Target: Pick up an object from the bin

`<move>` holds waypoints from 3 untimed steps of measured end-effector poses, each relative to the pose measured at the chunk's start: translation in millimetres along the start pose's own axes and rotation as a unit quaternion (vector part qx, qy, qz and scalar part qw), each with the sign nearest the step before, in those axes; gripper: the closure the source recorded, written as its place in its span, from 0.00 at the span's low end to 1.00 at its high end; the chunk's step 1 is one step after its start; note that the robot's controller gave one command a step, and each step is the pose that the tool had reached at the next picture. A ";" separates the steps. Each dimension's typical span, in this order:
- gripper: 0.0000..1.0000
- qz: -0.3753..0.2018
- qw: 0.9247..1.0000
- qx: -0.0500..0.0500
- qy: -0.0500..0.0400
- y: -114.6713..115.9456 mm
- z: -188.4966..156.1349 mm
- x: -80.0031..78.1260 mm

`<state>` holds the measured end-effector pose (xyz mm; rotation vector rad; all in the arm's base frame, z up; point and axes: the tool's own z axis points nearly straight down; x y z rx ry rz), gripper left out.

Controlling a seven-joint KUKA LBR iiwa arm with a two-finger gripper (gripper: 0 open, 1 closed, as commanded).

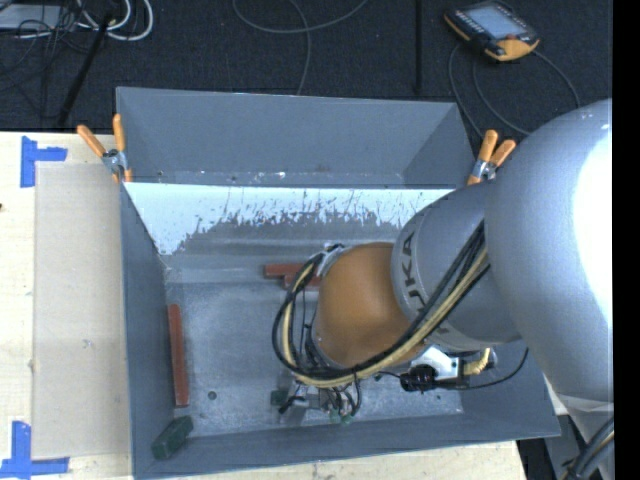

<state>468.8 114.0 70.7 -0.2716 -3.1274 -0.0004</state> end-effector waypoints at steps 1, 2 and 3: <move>1.00 0.000 1.000 0.000 0.000 -0.3 -4.4 0.4; 1.00 0.002 1.000 0.000 -0.002 -0.2 -50.3 -0.6; 1.00 0.002 1.000 0.001 0.001 -0.8 -53.5 0.7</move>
Offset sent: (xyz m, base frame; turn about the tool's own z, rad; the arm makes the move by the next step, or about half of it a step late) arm 0.0000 0.0000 0.0499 0.0000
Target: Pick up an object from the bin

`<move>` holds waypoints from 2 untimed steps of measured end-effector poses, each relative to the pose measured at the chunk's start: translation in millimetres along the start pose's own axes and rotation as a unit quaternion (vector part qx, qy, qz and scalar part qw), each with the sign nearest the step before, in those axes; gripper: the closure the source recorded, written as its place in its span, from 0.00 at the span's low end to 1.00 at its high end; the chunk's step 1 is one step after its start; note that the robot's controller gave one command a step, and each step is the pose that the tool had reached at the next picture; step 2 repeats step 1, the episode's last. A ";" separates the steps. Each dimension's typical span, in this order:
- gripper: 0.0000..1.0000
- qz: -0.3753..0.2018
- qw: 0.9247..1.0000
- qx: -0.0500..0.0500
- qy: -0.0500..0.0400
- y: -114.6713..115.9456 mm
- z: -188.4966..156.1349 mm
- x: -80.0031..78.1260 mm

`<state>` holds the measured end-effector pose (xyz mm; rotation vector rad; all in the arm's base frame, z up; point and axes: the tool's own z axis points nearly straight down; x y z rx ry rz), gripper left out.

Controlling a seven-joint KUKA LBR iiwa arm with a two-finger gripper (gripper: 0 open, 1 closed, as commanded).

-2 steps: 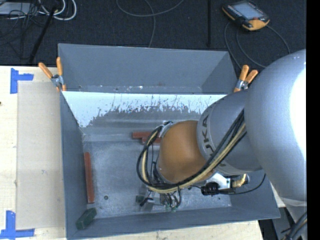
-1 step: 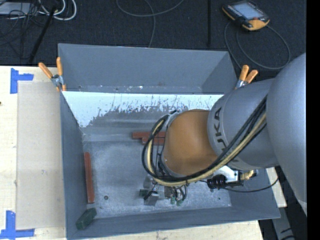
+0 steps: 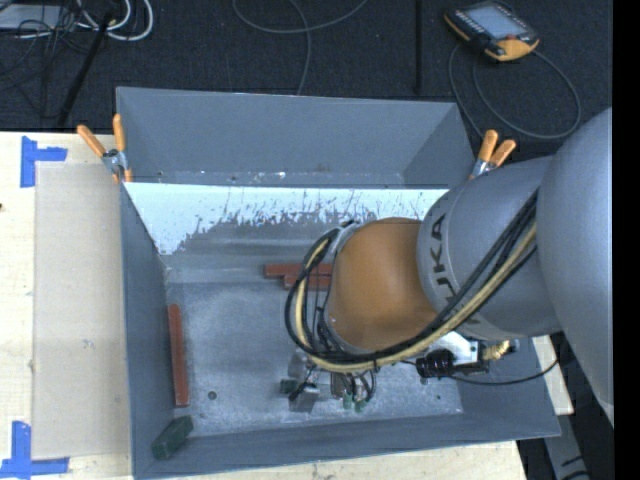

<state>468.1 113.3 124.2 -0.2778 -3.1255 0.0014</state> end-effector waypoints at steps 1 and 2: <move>1.00 0.002 1.000 0.000 -0.001 0.2 -26.3 -1.3; 1.00 0.002 1.000 0.000 -0.001 0.2 -26.3 -1.3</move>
Offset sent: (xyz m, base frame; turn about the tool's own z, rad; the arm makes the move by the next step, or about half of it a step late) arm 0.0001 0.0001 0.0568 0.0000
